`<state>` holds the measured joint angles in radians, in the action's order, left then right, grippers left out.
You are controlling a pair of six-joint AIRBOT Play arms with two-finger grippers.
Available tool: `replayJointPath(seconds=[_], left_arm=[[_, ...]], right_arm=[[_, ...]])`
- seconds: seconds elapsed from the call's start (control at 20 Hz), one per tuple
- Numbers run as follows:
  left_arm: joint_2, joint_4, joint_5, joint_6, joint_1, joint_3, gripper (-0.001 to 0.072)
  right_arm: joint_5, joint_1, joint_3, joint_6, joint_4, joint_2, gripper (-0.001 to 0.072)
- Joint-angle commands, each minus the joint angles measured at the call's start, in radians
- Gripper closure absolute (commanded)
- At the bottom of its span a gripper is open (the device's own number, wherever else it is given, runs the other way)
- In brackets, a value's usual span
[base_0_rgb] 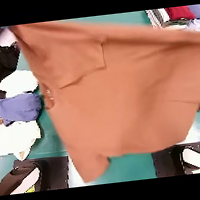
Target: Fold the shirts.
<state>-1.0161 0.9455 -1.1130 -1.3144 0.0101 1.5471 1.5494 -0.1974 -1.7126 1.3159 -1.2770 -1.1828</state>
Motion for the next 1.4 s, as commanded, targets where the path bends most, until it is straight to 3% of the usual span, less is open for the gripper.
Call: replayJointPath(seconds=[0.0, 0.1, 0.25, 0.4, 0.55, 0.75, 1.0, 1.15, 1.35], left_arm=[[-0.201, 0.001, 0.019, 0.063, -0.001, -0.141, 0.0681], [-0.336, 0.0, 0.094, 0.102, -0.001, -0.14, 0.0682], [-0.473, -0.008, 0.335, 0.103, -0.001, -0.14, 0.0682], [-0.516, -0.01, 0.554, 0.104, -0.001, -0.14, 0.0681], [-0.517, -0.01, 0.636, 0.133, -0.003, -0.135, 0.0682], [-0.517, -0.006, 0.441, 0.245, -0.028, -0.106, 0.0682], [-0.517, 0.103, 0.122, 0.229, -0.047, -0.119, 0.0682], [-0.517, 0.16, 0.064, 0.211, -0.047, -0.173, 0.0682], [-0.517, 0.181, 0.099, 0.212, -0.047, -0.241, 0.0681]], right_arm=[[-0.018, 0.055, 0.134, 0.0, -0.001, -0.195, 0.07], [-0.092, 0.083, 0.166, 0.0, 0.0, -0.302, 0.07], [-0.231, 0.111, 0.133, 0.005, 0.003, -0.435, 0.07], [-0.291, 0.125, 0.018, 0.005, 0.003, -0.531, 0.07], [-0.3, 0.127, -0.089, 0.005, 0.037, -0.582, 0.07], [-0.206, 0.127, -0.105, 0.005, 0.048, -0.578, 0.0701], [-0.196, 0.146, 0.096, 0.006, 0.051, -0.506, 0.0701], [-0.272, 0.175, 0.267, 0.008, 0.053, -0.433, 0.0701], [-0.34, 0.201, 0.4, 0.024, 0.054, -0.377, 0.07]])
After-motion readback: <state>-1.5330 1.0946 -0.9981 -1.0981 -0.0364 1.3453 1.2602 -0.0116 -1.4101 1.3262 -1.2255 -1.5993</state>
